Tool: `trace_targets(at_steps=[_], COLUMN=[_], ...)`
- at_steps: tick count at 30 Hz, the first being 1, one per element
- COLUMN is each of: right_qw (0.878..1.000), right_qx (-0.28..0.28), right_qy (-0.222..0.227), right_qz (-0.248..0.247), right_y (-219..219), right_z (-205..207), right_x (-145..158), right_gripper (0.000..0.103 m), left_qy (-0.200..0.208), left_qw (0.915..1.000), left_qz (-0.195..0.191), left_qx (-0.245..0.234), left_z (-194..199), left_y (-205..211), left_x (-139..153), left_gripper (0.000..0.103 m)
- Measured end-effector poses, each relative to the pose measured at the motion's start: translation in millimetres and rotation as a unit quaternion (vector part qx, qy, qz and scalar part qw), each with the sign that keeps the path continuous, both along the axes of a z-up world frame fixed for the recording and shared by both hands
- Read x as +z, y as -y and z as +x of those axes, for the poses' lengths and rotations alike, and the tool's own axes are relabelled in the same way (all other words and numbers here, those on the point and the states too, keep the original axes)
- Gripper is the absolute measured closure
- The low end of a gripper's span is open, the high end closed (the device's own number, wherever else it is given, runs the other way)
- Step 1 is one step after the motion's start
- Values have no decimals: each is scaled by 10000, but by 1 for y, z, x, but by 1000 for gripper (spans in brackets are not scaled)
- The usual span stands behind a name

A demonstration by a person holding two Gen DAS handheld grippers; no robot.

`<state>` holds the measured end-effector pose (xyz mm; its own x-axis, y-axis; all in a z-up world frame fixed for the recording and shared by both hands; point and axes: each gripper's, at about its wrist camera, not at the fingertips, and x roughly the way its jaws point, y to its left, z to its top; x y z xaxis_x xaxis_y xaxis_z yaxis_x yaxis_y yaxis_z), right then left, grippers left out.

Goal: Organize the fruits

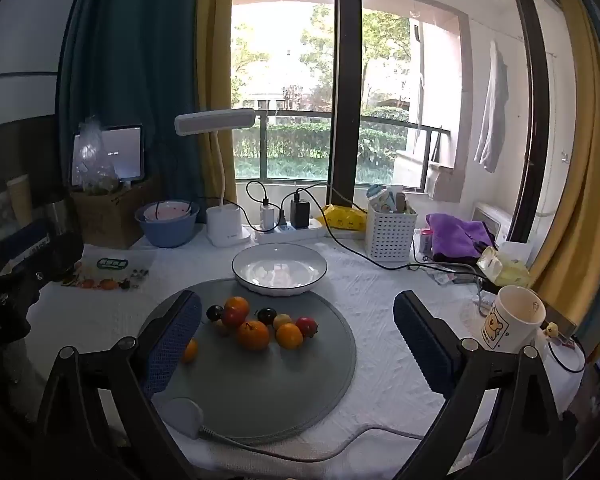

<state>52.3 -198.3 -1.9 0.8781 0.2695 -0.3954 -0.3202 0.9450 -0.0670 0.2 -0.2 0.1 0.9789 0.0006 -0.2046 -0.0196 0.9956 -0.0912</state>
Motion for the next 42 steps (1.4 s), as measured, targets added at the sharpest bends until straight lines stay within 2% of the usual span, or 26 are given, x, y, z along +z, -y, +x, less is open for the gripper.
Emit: trace_targets(at_steps=[1,20,42], right_qw=[9999,10000,10000], right_qx=[-20,-22,-17], right_qy=[-113,54,62], right_qz=[-34,65,76], right_y=[-1,1,1], right_z=[1,-4,-6], right_x=[0,6,7], right_gripper=[4,4,4], left_qy=[5,-81,-52], left_qw=[10000,9996,9997], left_qz=[-6,-160,-184], left_qx=[-8,-210,-171], left_z=[0,-3,-5], left_y=[0,0,1], left_x=[0,1,3], left_gripper=[0,0,0])
